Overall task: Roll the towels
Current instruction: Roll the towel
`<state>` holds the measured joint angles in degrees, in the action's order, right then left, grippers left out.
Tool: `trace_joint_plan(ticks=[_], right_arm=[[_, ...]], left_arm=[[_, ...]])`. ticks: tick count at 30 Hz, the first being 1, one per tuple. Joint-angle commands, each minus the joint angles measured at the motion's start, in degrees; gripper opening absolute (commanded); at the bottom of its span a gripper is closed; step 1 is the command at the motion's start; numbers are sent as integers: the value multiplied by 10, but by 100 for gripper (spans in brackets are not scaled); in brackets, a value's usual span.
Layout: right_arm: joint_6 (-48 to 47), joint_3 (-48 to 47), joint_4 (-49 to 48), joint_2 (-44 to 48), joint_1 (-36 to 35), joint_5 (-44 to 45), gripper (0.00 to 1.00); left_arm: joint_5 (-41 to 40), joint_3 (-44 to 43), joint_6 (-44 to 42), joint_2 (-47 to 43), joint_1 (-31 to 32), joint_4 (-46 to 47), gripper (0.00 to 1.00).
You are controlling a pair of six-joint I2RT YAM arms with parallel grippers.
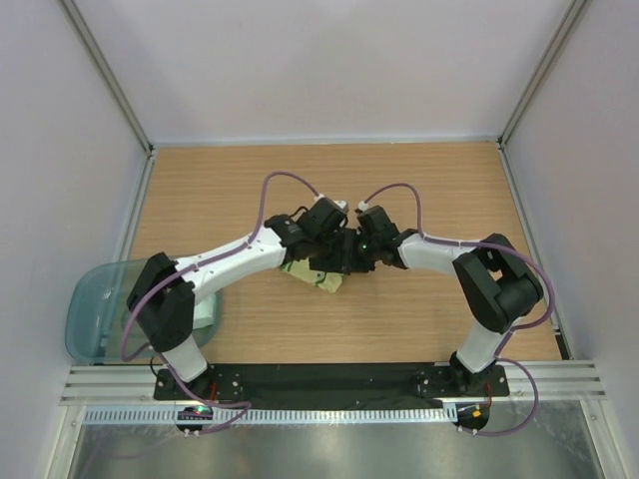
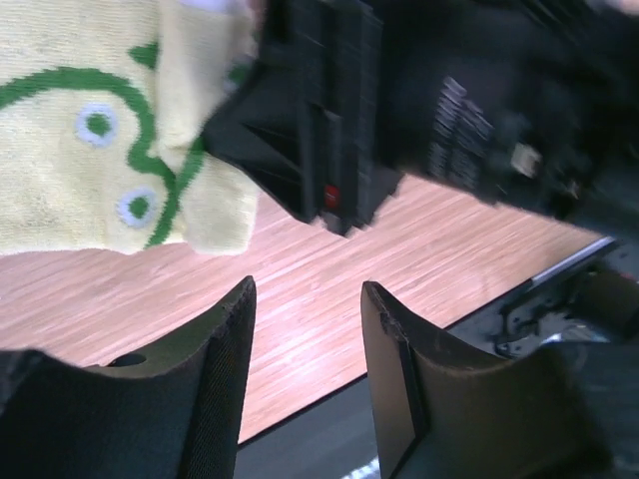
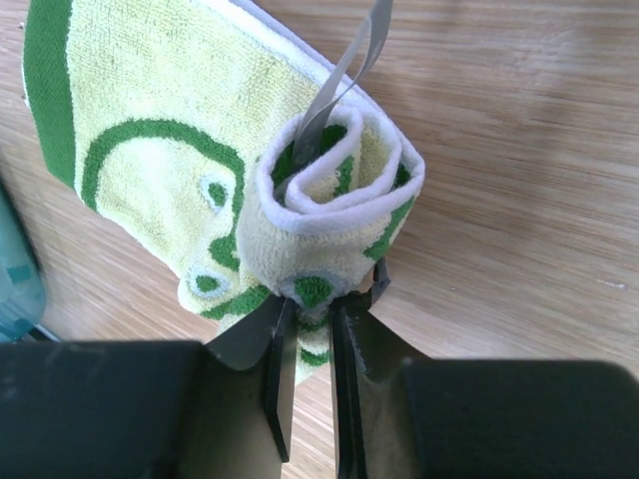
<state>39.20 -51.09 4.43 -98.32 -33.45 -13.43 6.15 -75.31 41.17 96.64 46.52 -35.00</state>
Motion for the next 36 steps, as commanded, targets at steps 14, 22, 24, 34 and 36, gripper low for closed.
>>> trace_joint_plan(ticks=[14,22,24,34,36], right_arm=[[-12,-61,130,-16,-16,9,10],[-14,-79,149,-26,-22,15,9],[-14,-84,150,-30,-24,16,10],[-14,-91,156,-32,-28,16,10],[-14,-92,156,-31,-29,17,10]], left_arm=[[-166,51,-81,7,88,89,46],[-157,75,-94,9,108,132,46],[-162,66,-101,15,111,130,46],[-175,59,-115,46,119,141,46],[-182,53,-120,56,122,139,46]])
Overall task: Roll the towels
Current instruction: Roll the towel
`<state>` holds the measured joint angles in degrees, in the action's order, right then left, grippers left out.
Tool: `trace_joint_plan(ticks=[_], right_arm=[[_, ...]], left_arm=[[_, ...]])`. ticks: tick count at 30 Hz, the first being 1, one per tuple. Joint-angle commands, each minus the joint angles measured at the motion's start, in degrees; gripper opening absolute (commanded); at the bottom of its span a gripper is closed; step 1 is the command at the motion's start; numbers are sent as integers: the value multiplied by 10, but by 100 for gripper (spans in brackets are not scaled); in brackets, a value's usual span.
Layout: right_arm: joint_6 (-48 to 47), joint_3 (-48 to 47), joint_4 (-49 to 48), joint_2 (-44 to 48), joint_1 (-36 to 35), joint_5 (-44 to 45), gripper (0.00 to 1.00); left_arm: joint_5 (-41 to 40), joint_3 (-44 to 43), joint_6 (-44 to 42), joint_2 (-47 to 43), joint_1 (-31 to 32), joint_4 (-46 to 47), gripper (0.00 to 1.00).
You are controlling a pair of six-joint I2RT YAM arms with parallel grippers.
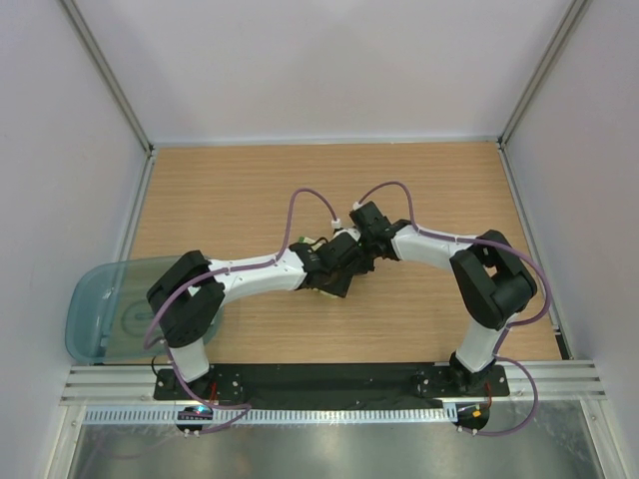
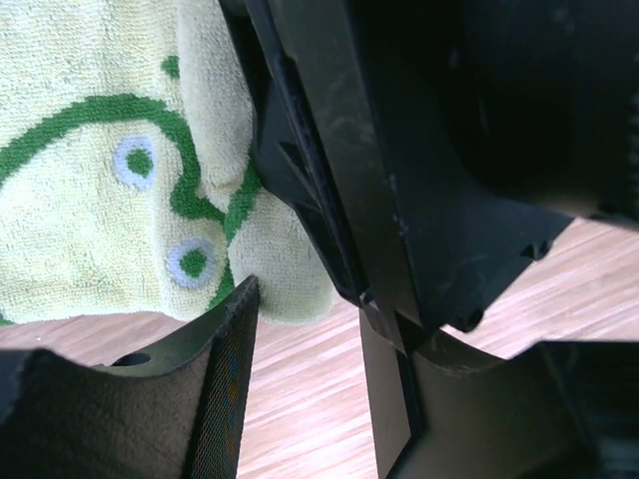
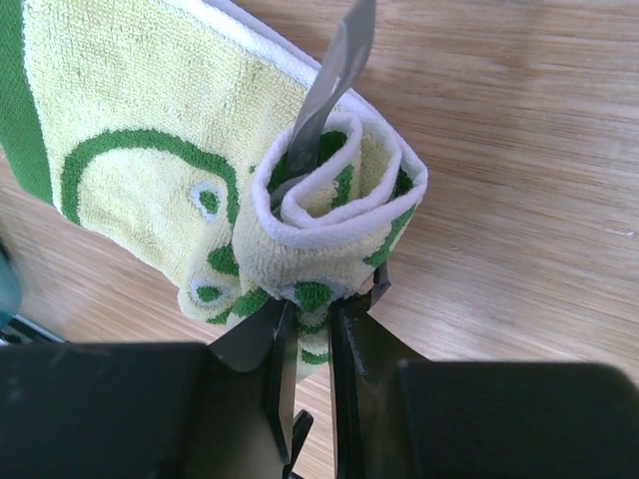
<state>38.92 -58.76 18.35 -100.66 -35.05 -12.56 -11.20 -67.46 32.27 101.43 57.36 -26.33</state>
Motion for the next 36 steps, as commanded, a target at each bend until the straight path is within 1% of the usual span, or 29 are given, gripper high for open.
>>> trace_joint_plan(ticks=[1,8,13,16,19,20,23,24,26,27,29,36], right_arm=[[-11,-16,18,-9,-14,7,10],[-16,-20,25,-2,-15,3,10],[-15,-26,30,-2,-15,1,10],[-16,-31,34,-4,-16,-2,9],[-17,-34,37,-4,-17,-1,9],[-17,-35,38,-4,-18,-1,10],[-15,-37,40,-3,-18,-3,9],[-14,-37,41,-3,-19,-3,10],[-13,-41,42,-4,-20,-5,9],[-12,-42,45,-4,-19,-5,9],[-11,-46,47,-5,-20,-5,10],[-8,-64,66,-14,-20,-7,9]], left_arm=[[-12,-31,-33,13,13,50,46],[-53,-22,-48,37,13,42,48],[-38,-10,-48,53,13,51,47],[-48,-5,-40,49,18,55,47],[-90,-9,-39,23,28,44,47],[-123,-14,-39,5,31,35,47],[-162,-21,-40,-28,41,21,48],[-171,-20,-38,-53,42,21,48],[-154,-1,-44,-75,42,45,48],[-128,7,-48,-96,42,61,49],[-109,37,-52,-115,43,103,49],[-114,124,-34,-184,47,207,48]])
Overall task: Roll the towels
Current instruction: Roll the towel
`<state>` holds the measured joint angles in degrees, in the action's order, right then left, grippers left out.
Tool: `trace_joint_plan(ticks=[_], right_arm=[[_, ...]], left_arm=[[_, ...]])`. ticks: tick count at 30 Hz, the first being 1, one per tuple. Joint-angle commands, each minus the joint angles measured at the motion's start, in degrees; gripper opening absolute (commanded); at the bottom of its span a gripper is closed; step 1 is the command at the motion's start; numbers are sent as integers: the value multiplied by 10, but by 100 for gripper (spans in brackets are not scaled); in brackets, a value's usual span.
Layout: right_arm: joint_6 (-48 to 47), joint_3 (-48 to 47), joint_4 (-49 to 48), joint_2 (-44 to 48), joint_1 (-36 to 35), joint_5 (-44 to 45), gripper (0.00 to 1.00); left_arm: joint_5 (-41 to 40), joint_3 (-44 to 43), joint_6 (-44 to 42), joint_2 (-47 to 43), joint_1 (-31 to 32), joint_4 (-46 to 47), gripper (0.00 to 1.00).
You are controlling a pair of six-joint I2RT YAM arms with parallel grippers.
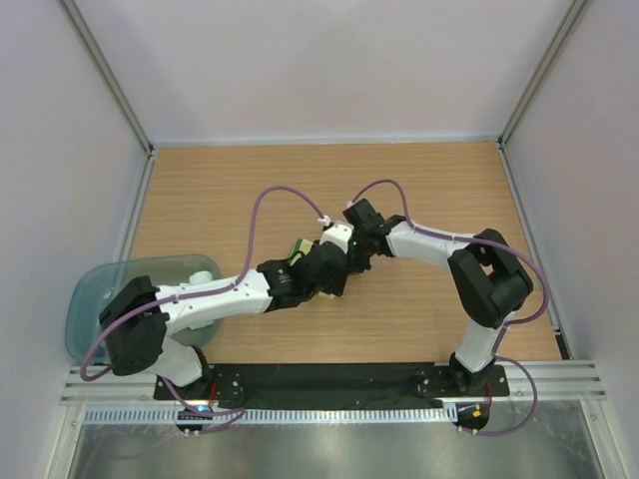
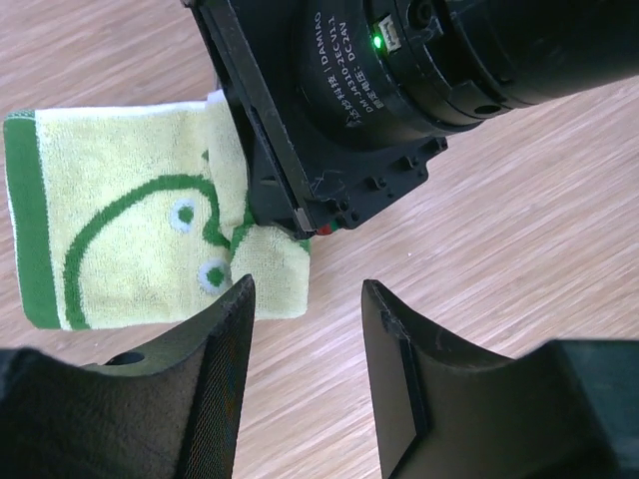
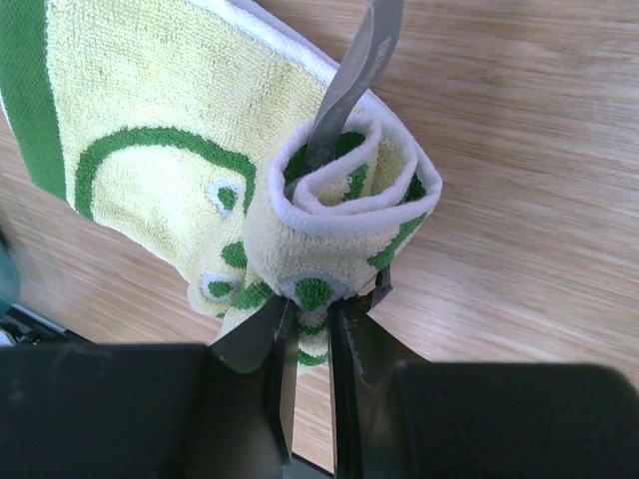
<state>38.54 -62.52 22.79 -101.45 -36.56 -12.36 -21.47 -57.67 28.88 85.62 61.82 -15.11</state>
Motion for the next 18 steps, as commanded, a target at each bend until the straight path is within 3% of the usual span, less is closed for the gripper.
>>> trace_joint_plan(ticks=[1,18], right_arm=[[-4,-31,24,-7,-4,-9,9],[-8,-84,87,-35,-4,-33,9]], left_arm=[[-13,30,1,-27,2,101,48],[-39,106,43,23,8,179,46]])
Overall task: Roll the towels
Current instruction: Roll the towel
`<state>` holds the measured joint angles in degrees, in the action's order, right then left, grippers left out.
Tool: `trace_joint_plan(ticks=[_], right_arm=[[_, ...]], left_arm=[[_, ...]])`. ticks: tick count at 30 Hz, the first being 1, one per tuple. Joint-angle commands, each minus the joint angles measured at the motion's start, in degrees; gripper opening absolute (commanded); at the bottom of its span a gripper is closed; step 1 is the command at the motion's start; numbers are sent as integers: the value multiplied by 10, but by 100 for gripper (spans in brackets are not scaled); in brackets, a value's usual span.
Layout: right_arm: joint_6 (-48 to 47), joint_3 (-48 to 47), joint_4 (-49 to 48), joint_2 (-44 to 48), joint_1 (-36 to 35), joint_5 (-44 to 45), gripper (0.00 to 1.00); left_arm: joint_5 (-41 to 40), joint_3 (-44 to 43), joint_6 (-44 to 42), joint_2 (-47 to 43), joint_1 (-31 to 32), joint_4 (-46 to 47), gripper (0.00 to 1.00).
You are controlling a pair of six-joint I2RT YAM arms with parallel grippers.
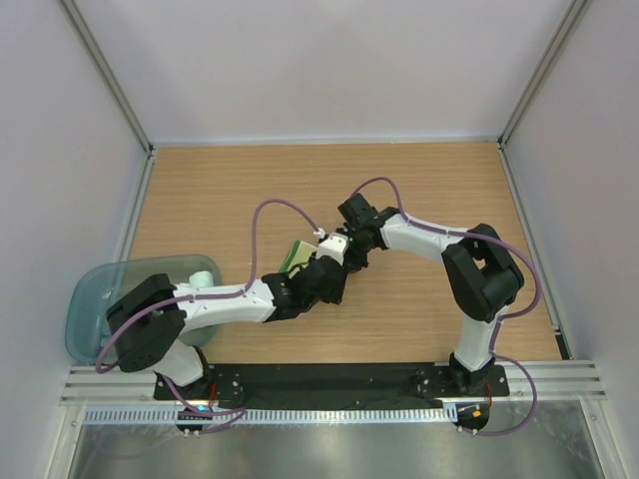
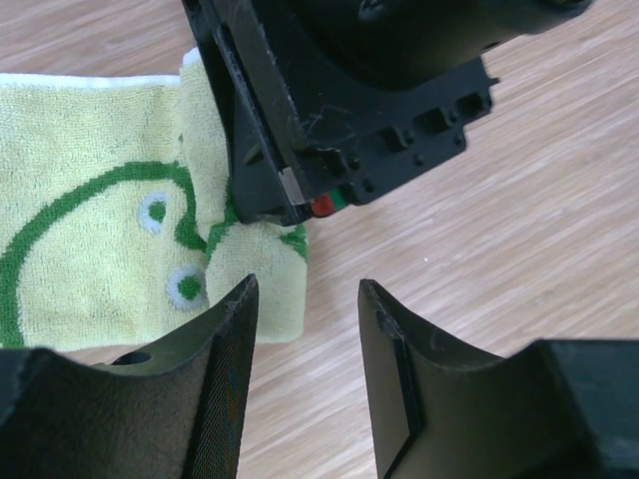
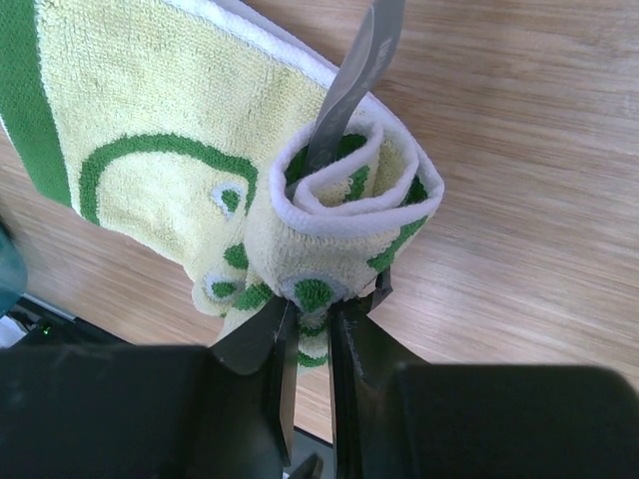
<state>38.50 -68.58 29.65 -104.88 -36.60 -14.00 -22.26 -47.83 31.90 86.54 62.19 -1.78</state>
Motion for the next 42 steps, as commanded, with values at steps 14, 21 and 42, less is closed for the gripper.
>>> trace_joint_plan(ticks=[14,21,42], right_arm=[[-14,-37,29,-6,-4,-37,10],[-23,-49,46,-7,1,-41,14],[-79,-67,81,-20,113,-52,54]], left_arm=[[-60,26,14,103,3,54,48],[-67,5,45,156,2,20,48],[-7,-36,40,193,-22,-32,9]])
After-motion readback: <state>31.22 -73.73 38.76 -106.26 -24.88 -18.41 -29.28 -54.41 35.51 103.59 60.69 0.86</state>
